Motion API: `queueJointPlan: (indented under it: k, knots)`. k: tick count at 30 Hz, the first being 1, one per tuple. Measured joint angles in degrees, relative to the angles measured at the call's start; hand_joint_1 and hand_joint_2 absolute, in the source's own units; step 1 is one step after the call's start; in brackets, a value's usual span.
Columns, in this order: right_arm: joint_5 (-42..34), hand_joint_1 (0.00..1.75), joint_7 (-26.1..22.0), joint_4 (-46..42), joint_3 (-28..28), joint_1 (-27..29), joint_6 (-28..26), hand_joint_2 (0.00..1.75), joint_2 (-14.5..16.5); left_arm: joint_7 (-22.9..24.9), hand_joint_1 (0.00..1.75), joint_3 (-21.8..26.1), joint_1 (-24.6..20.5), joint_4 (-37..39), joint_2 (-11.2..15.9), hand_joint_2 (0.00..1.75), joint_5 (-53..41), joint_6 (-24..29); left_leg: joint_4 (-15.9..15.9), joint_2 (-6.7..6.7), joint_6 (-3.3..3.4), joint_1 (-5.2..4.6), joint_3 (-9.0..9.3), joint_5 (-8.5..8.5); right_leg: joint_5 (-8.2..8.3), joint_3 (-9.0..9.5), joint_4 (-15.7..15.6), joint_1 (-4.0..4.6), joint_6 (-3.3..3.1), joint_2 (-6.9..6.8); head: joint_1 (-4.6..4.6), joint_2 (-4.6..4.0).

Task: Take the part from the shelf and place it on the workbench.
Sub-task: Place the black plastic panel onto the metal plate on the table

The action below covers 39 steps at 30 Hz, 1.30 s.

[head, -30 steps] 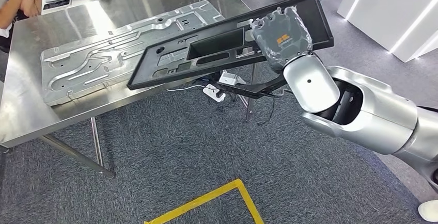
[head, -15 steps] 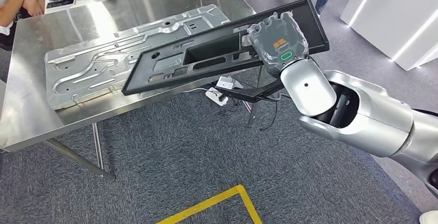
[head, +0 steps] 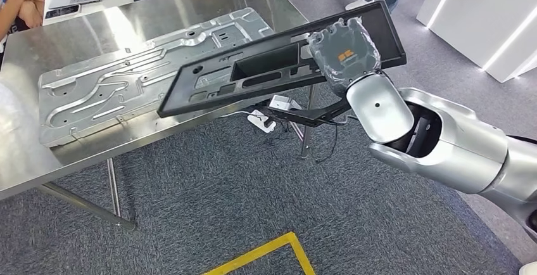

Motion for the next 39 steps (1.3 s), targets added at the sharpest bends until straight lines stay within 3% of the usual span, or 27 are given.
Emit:
queueJointPlan:
  k: [1, 3, 4, 8, 10, 12, 14, 15, 17, 18, 20, 24, 27, 29, 30, 33, 35, 37, 39]
  knots:
    - [0.0, 1.75, 0.0, 0.0, 0.0, 0.02, 0.01, 1.75, 0.0, 0.02, 0.0, 0.0, 0.04, 0.0, 0.01, 1.75, 0.02, 0.0, -3.86, 0.0, 0.33, -0.03, 1.34, 2.66, -0.29, 0.47, -0.03, 0.06, 0.04, 0.02, 0.01, -0.01]
    - [0.0, 1.75, 0.01, 0.0, -0.01, -0.07, 0.0, 1.75, -0.01, 0.01, 0.0, 0.0, 0.01, 0.0, 0.03, 1.75, 0.02, 0.0, -10.87, -0.04, 1.0, -0.34, 4.29, 5.75, -0.76, 1.06, -0.12, 0.19, 0.33, 0.11, 0.03, 0.0]
    - [0.0, 1.75, 0.01, 0.0, -0.01, -0.09, -0.01, 1.75, -0.02, 0.01, 0.0, 0.0, -0.06, 0.0, 0.04, 1.75, 0.02, 0.0, -12.64, -0.06, 1.22, -0.55, 5.08, 6.06, -0.87, 1.15, -0.22, 0.19, 0.58, 0.16, 0.05, 0.0]
    - [0.0, 1.75, 0.01, 0.0, -0.02, 0.0, -0.01, 1.75, -0.09, 0.01, 0.0, 0.0, -0.16, 0.0, 0.04, 1.75, 0.04, 0.01, -14.56, 0.05, 2.05, -0.71, 6.31, 5.9, -1.38, 1.23, -0.16, 0.0, 1.79, 0.16, 0.08, 0.01]
    - [0.01, 1.75, 0.01, 0.01, -0.02, 0.0, -0.01, 1.75, -0.2, 0.0, 0.0, 0.0, -0.1, 0.0, 0.04, 1.75, 0.1, 0.01, -15.42, 0.19, 2.72, -0.51, 7.23, 5.96, -3.44, -0.74, 3.98, 0.1, 2.06, -0.01, 0.22, 0.0]
    - [0.02, 1.75, 0.01, 0.01, -0.02, 0.12, -0.02, 1.75, -0.25, -0.04, 0.0, 0.0, -0.15, 0.0, 0.06, 1.75, 0.17, 0.02, -15.46, 0.23, 3.27, -0.65, 7.53, 5.62, -6.08, -4.86, 11.07, 0.16, 2.16, -0.07, 0.31, -0.01]
    - [0.02, 1.75, 0.01, 0.01, -0.02, 0.42, -0.02, 1.75, -0.29, -0.08, 0.0, 0.0, -0.18, 0.0, 0.08, 1.75, 0.21, 0.02, -15.27, 0.12, 3.38, -0.74, 7.84, 5.12, -5.74, -7.48, 14.23, 0.12, 2.23, -0.09, 0.33, -0.01]
    - [0.02, 1.75, 0.01, 0.01, -0.01, 0.51, -0.02, 1.75, -0.32, -0.08, 0.0, 0.0, -0.14, 0.0, 0.08, 1.75, 0.21, 0.01, -15.09, 0.03, 3.32, -0.74, 8.08, 4.78, -3.99, -7.25, 12.76, 0.11, 2.21, -0.11, 0.33, -0.01]
    - [0.02, 1.75, 0.0, 0.01, -0.02, 0.53, -0.06, 1.75, -0.33, -0.06, 0.0, 0.0, 0.01, 0.0, 0.04, 1.75, 0.22, 0.0, -14.53, -0.14, 3.0, -0.75, 8.59, 3.93, 0.39, -4.5, 5.95, 0.18, 1.96, -0.14, 0.34, -0.01]
    - [0.02, 1.75, 0.01, 0.01, -0.01, 0.48, -0.12, 1.75, -0.32, -0.01, 0.0, 0.0, 0.02, 0.0, 0.03, 1.75, 0.25, 0.01, -14.11, -0.21, 2.77, -0.83, 8.64, 3.53, 1.62, -3.05, 2.72, 0.29, 1.75, -0.15, 0.32, 0.0]
    - [0.0, 1.75, 0.01, 0.02, -0.01, 0.46, -0.26, 1.75, -0.3, 0.1, 0.0, 0.0, -0.08, 0.0, 0.02, 1.75, 0.4, 0.1, -13.73, -0.28, 2.3, -0.91, 8.44, 3.11, 1.8, -1.77, 0.02, 0.55, 1.35, -0.1, 0.27, 0.0]
    - [-0.39, 1.75, 0.01, 0.14, -0.02, 0.43, -0.32, 1.75, -0.29, 0.14, 0.0, 0.02, -0.16, 0.0, 0.04, 1.75, 0.56, 0.2, -12.13, -0.18, 1.16, -0.78, 7.75, 1.73, 1.67, -0.93, -1.19, 0.29, 0.53, -0.05, 0.19, -0.01]
    - [-0.94, 1.75, 0.01, 0.26, -0.02, 0.36, -0.28, 1.75, -0.22, -0.05, 0.0, 0.04, -0.18, 0.0, 0.04, 1.75, 0.56, 0.2, -2.98, -0.07, 0.16, -0.2, 3.05, -1.98, 1.41, -0.25, -1.54, 0.15, -0.01, -0.02, 0.13, -0.01]
    - [-1.37, 1.75, 0.01, 0.28, -0.02, 0.39, -0.27, 1.75, -0.17, -0.15, 0.0, 0.05, -0.14, 0.0, 0.04, 1.75, 0.56, 0.2, 0.69, -0.06, -0.27, 0.27, 0.36, -2.05, 1.15, 0.02, -1.51, 0.06, -0.01, 0.4, 0.12, -0.01]
    - [-1.58, 1.75, 0.01, 0.29, -0.02, 0.41, -0.27, 1.75, -0.16, -0.17, 0.0, 0.05, -0.09, 0.0, 0.04, 1.75, 0.56, 0.2, -0.38, -0.08, -0.4, 0.49, 0.41, -0.63, 1.01, 0.19, -1.5, -0.03, 0.11, 0.75, 0.13, -0.01]
    - [-1.92, 1.75, 0.01, 0.31, -0.02, 0.28, -0.25, 1.75, -0.13, -0.24, 0.0, 0.04, 0.05, 0.0, 0.04, 1.75, 0.56, 0.21, -10.5, -1.65, -0.62, 1.07, 4.37, 4.9, 0.59, 0.65, -1.41, -0.31, 0.81, 1.79, 0.14, -0.01]
    - [-1.8, 1.75, -0.02, 0.38, -0.02, 0.05, -0.16, 1.75, -0.05, -0.28, 0.0, 0.05, -0.03, 0.0, 0.04, 1.75, 0.56, 0.22, -13.75, -2.69, -0.41, 0.93, 5.9, 5.46, 0.59, 0.47, -1.47, -0.45, 1.53, 2.42, 0.15, 0.0]
    - [-1.52, 1.75, -0.06, 0.45, 0.0, -0.04, -0.04, 1.75, 0.02, -0.36, 0.0, 0.07, -0.22, 0.0, 0.04, 1.75, 0.56, 0.21, -14.1, -2.24, 0.31, 0.54, 6.28, 5.37, 0.75, 0.41, -1.79, -0.72, 2.36, 3.02, 0.16, 0.01]
    - [-1.27, 1.75, -0.09, 0.48, 0.03, -0.11, 0.08, 1.75, -0.08, -0.46, 0.0, 0.07, -0.25, 0.0, 0.04, 1.75, 0.56, 0.21, -14.78, -1.8, 1.09, 0.45, 6.87, 5.6, 0.22, 0.29, -1.28, -0.84, 2.86, 2.27, 0.25, 0.0]
